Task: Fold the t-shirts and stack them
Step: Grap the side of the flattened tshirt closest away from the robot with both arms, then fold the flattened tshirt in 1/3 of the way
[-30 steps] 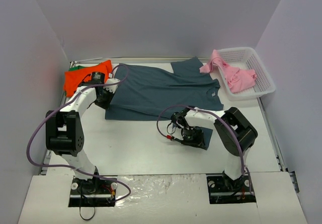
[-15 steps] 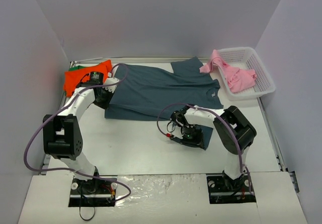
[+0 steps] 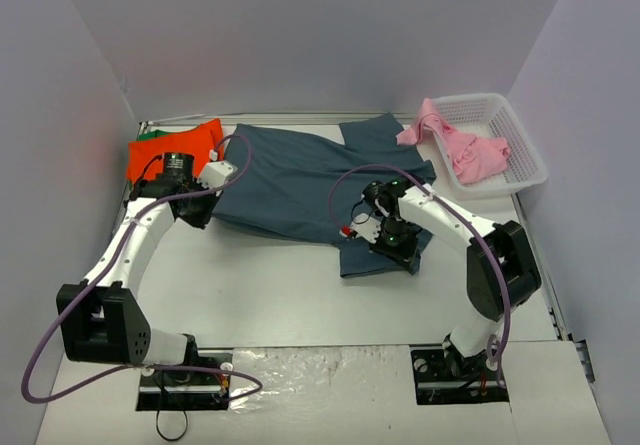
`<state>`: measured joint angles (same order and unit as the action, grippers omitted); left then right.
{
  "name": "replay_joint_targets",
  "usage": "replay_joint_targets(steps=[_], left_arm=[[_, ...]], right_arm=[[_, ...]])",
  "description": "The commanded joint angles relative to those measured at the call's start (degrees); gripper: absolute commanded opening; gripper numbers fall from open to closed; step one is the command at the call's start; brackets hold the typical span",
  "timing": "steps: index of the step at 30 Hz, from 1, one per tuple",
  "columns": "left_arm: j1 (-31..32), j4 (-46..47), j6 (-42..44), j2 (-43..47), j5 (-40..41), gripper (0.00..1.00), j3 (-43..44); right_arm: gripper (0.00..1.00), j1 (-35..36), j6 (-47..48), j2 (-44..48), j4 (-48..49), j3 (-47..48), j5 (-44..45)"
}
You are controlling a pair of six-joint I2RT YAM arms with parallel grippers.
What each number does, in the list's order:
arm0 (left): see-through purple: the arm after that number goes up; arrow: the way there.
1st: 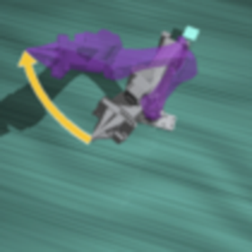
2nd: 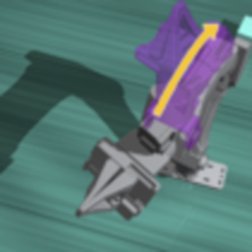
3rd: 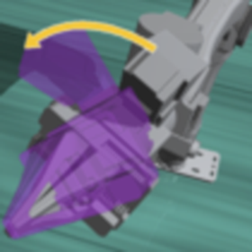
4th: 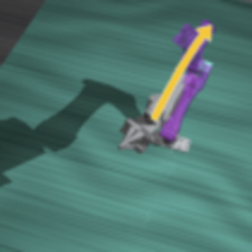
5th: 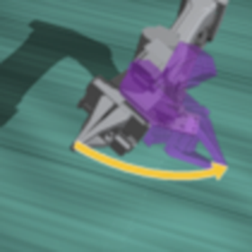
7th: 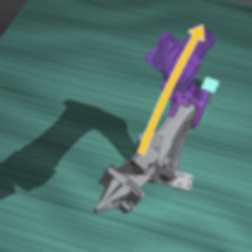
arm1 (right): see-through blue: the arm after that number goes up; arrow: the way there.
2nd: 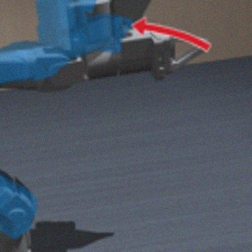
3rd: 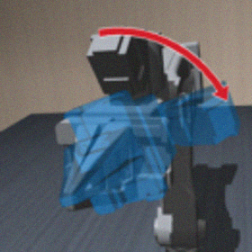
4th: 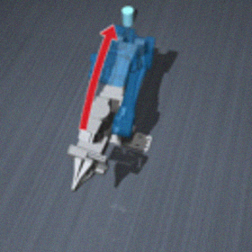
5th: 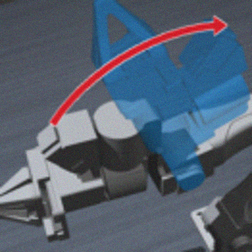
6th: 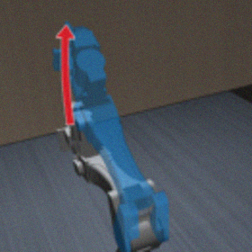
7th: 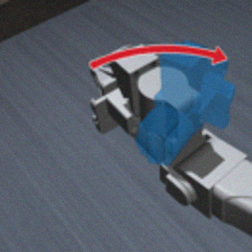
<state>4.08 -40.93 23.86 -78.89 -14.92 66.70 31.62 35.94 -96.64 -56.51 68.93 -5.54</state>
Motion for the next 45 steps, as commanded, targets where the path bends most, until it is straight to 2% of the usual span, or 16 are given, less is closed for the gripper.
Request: replay_joint_targets(steps=[1,12,22,30,45], left_arm=[[0.3,-3.2,3.3,4.7,0.6,0.02,-2.6],[1.5,-4.8,5.8,15.4,2.3,0.02,-10.6],[1.7,-4.4,5.5,21.5,2.9,0.02,-16.5],[1.8,-3.5,4.4,23.4,3.4,0.03,-16.6],[2.0,-1.8,4.5,22.2,3.8,0.02,-16.2]], right_arm=[[0.0,-2.3,2.6,3.6,-10.5,2.5,-0.7],[0.0,-5.0,3.7,12.7,-11.4,0.8,-6.3],[0.0,-7.5,4.0,18.1,-11.3,-1.2,-6.0],[0.0,-11.7,4.6,14.6,-10.0,8.5,-5.0],[0.0,-14.6,4.1,1.3,-9.0,24.3,-2.9]])
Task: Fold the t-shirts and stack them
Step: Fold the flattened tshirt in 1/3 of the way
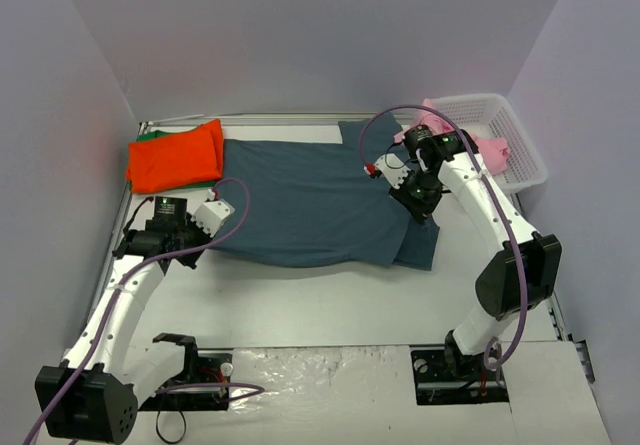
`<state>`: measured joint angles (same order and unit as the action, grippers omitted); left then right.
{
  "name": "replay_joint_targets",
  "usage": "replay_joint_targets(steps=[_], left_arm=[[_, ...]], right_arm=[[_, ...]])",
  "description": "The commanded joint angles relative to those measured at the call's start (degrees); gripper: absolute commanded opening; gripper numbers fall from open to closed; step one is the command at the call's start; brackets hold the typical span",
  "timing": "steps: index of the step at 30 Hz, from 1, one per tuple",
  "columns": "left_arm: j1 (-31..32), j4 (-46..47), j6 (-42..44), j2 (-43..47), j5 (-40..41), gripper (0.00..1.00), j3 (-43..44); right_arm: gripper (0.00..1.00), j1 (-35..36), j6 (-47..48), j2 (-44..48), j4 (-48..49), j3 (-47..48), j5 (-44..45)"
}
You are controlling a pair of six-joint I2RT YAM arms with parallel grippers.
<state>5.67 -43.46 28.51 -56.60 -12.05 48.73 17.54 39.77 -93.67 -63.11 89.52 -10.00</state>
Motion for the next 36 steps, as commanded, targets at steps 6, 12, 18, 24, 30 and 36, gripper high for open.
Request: replay_joint_targets(steps=[6,12,18,24,30,36], left_arm=[[0.3,3.1,0.1,-1.3,2.8,0.02,2.2],[0.2,5.0,-0.5,-4.7,4.6,0.02,4.0],[0.2,6.7,-1.7,-6.9,4.3,0.02,4.2],[0.2,7.0,-2.5,-8.4,3.8,0.02,4.6],[0.3,6.8,-3.5,-8.3,3.7,0.02,4.6],[0.2,6.3,-3.7,-6.3,4.3,0.02,4.1]], right_arm=[[0.0,-1.4,0.2,-6.0,-2.3,8.6,1.7],[0.0,-1.5,0.0,-10.2,-2.2,13.6,1.6],[0.0,-1.5,0.2,-12.9,-1.5,15.4,0.9],[0.0,-1.5,0.5,-13.7,-0.7,15.2,0.3],[0.0,-1.2,-0.5,-14.2,-0.8,16.3,0.5],[0.0,-0.6,-1.5,-15.0,-0.8,17.6,0.0]])
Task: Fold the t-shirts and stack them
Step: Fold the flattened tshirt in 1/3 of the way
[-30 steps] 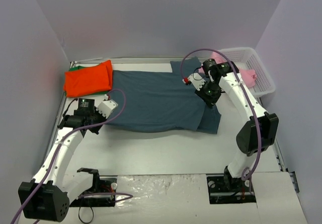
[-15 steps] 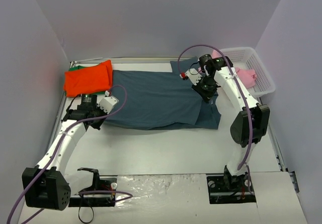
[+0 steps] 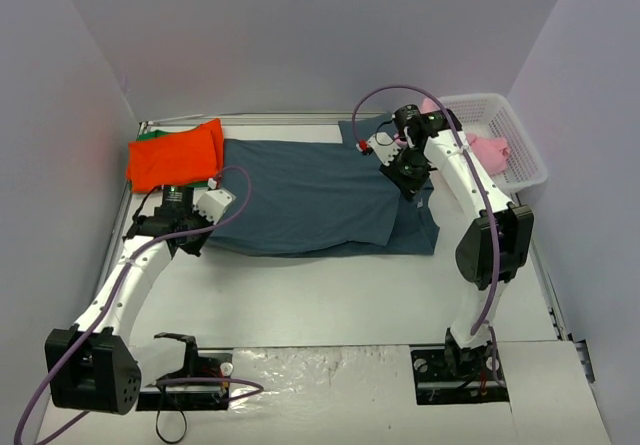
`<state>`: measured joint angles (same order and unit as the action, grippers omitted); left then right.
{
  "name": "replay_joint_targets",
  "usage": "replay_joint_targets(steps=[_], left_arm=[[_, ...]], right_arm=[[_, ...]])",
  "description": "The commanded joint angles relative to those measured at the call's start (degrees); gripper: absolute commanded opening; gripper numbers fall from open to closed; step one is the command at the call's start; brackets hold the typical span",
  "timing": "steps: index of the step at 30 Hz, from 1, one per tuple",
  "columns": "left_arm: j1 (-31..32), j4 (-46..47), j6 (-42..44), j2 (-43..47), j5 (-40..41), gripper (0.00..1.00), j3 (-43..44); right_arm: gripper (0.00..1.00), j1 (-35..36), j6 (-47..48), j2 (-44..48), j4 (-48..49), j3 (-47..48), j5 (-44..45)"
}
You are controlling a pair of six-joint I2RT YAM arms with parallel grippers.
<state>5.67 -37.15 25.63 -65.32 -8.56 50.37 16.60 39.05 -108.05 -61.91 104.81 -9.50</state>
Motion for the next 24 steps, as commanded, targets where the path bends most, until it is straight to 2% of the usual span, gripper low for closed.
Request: replay_joint_targets(steps=[1,24], left_arm=[[0.2,-0.1,-0.8,2.7,0.8,0.02,2.4],[0.2,-0.5,-1.4,3.4,0.8,0.02,2.5]], right_arm=[[0.0,0.5,-0.9,-0.6,-2.0,2.4,-0.7],[0.0,1.3,-1.4,-0.1,0.1,0.4,-1.6]])
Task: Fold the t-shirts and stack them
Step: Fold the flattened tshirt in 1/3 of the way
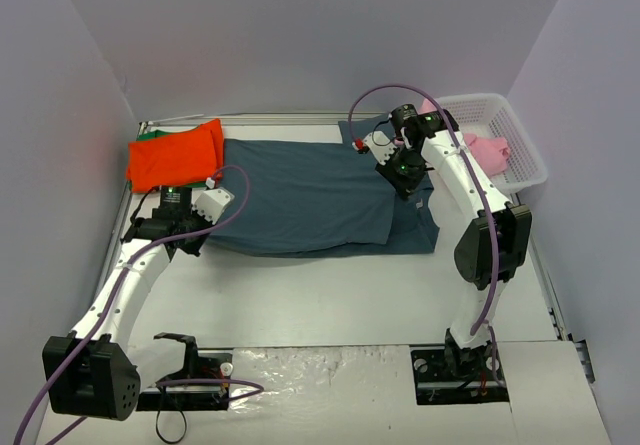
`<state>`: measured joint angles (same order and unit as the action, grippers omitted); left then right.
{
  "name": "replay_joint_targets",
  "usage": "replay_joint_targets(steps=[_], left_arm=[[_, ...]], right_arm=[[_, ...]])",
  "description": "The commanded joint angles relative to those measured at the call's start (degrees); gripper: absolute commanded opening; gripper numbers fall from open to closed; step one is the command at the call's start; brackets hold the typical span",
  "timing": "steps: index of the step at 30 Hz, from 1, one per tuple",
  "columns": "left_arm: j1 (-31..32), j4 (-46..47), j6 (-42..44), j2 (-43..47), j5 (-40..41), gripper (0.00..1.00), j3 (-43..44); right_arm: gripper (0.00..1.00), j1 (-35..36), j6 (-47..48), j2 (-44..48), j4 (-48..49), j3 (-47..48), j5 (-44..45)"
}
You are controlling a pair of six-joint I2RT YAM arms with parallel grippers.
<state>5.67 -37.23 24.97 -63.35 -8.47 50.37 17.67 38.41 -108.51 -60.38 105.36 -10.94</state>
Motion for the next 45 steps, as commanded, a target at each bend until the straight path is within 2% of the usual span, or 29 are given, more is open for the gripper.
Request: replay_joint_targets(steps=[1,10,32,38,45], left_arm=[[0.2,-0.5,-0.7,1.3,0.7,0.02,2.6],[0.1,-0.6,-1.1,1.5,0.9,0.02,3.2],[-0.4,-0.6,-1.8,-1.1,-0.4,0.02,5.2],[-0.4,0.1,-1.0,2.1,-0.6,0.02,2.5],[-0.4,-0.4,-1.2,2.7,-1.5,0.02,3.6]], right_arm=[[0.0,0.3,-0.8,0.3,-1.4,0.0,-0.1],[0.0,0.3,-1.5,-0.7,-1.3,2.7,-0.7],[0.0,1.0,-2.2,-1.2,-0.1,1.4,-1.2],[0.0,1.2,-2.4,-0.7,1.1,-0.2,-2.3],[0.0,1.3,-2.9,0.1,1.7,-0.9,-2.6]])
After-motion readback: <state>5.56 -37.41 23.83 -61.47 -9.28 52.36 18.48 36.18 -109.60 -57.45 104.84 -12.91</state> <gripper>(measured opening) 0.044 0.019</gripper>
